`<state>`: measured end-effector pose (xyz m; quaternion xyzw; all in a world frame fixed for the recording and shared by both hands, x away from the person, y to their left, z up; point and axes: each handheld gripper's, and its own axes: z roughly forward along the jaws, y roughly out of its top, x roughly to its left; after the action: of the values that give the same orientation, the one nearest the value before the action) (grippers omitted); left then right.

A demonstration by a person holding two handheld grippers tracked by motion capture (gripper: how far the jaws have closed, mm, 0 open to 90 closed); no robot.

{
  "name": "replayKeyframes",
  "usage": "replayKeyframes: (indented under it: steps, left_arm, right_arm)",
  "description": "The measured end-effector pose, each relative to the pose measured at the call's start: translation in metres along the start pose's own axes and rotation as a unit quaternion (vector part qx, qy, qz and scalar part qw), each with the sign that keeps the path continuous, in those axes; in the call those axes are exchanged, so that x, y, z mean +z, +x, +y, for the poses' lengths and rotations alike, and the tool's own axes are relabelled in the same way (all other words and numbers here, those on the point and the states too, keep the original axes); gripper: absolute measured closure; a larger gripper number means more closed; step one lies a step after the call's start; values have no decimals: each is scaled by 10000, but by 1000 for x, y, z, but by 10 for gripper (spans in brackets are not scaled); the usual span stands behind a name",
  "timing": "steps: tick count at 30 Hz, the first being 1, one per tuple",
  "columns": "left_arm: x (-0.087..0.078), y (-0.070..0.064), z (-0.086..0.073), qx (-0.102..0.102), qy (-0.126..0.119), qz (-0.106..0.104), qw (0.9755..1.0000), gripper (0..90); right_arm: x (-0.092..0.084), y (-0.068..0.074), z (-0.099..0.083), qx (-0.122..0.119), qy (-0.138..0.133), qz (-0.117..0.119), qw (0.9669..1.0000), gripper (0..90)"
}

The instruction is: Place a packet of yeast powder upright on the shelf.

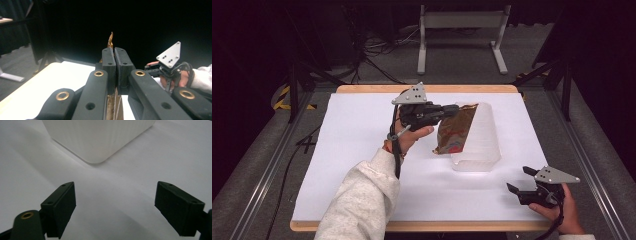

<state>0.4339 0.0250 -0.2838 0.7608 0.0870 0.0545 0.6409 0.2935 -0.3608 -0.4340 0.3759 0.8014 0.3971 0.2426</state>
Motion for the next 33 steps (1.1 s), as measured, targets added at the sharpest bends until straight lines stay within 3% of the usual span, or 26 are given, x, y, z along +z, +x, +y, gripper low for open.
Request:
replayKeyframes:
  steps: [8, 19, 27, 33]
  left_arm:
    - [15, -1, 2, 34, -9, -57, 10000, 877]
    - [39, -1, -7, -98, -78, -135, 9998, 876]
    - [53, -4, -14, -336, -304, -215, 9987, 875]
    - [55, -1, -10, -172, -168, -126, 9996, 875]
  right_arm:
    - [0, 1, 0, -25, -1, -17, 10000, 178]
    - [1, 1, 0, -42, 32, -29, 10000, 179]
    - [1, 2, 0, -79, 57, 3, 10000, 180]
    - [1, 1, 0, -53, 36, 9, 10000, 180]
